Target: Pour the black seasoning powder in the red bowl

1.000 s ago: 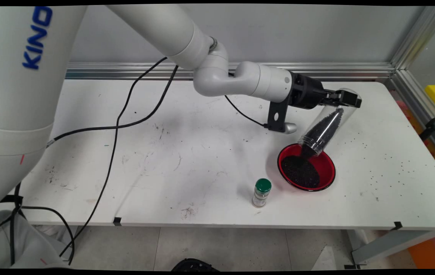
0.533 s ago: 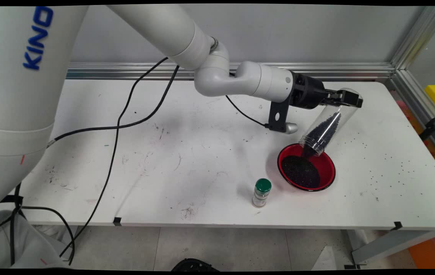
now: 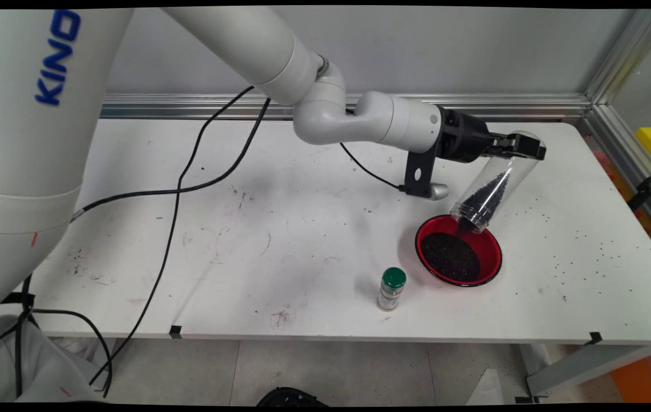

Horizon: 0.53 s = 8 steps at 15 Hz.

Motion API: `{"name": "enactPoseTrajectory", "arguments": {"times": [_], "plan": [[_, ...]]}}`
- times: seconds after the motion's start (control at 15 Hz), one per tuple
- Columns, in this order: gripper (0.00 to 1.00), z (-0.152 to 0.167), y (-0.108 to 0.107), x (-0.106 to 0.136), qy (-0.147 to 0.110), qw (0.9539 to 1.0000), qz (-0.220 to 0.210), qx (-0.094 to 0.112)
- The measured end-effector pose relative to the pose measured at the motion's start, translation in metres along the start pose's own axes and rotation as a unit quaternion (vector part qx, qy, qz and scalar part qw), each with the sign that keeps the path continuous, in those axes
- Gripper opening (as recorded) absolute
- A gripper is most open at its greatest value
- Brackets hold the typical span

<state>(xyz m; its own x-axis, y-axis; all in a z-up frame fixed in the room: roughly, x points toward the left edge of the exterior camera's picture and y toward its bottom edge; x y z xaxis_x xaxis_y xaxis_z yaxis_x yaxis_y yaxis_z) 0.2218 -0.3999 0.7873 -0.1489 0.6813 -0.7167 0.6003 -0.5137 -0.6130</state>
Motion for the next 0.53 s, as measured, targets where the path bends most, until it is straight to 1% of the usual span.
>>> {"name": "enactPoseTrajectory", "arguments": {"times": [0.53], "plan": [[0.0,0.0019,-0.0019,-0.002,-0.003,1.0,0.002,0.003]]}}
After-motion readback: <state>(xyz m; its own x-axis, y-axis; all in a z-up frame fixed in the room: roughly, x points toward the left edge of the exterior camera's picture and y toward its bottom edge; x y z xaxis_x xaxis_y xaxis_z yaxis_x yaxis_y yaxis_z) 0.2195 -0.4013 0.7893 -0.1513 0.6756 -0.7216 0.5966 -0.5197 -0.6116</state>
